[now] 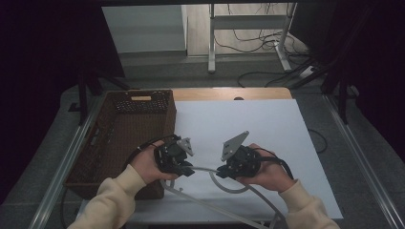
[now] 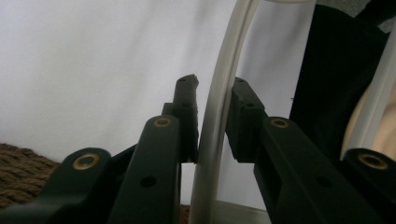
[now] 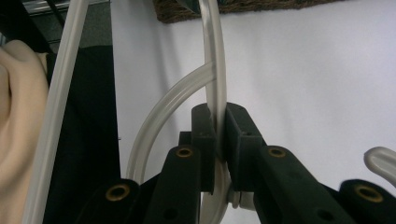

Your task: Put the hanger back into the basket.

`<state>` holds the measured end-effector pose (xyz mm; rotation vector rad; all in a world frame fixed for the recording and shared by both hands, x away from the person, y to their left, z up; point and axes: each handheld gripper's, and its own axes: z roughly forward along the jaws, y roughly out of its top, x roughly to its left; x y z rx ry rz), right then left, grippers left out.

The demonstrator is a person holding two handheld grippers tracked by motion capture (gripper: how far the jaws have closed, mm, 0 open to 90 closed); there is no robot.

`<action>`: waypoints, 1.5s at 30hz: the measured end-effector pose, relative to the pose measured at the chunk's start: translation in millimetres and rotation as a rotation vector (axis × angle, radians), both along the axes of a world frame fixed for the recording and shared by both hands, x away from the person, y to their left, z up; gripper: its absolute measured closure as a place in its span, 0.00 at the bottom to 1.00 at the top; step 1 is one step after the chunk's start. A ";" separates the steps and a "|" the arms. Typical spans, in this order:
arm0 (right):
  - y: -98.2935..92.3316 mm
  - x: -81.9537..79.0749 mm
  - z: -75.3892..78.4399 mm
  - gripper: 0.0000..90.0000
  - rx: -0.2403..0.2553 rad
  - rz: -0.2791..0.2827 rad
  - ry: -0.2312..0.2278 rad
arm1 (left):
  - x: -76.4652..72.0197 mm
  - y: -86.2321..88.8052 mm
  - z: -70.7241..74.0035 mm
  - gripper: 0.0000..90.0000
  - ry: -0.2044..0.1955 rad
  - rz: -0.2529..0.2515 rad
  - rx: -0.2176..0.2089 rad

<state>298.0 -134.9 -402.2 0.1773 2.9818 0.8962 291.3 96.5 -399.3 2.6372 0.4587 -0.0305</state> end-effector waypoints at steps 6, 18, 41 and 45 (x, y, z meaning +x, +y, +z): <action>-2.4 3.3 0.7 0.87 0.016 -0.035 0.001 | -6.3 2.7 6.7 0.90 -0.001 -0.031 -0.045; -8.1 7.5 5.0 0.71 0.104 -0.072 0.045 | -10.6 20.1 15.5 0.90 -0.026 -0.008 -0.166; -111.5 9.0 41.4 0.35 0.467 -0.403 -0.018 | -15.4 79.2 23.2 0.90 -0.069 0.146 -0.360; -130.0 7.0 34.1 0.34 0.469 -0.444 -0.010 | -16.3 91.3 24.2 0.90 -0.082 0.174 -0.382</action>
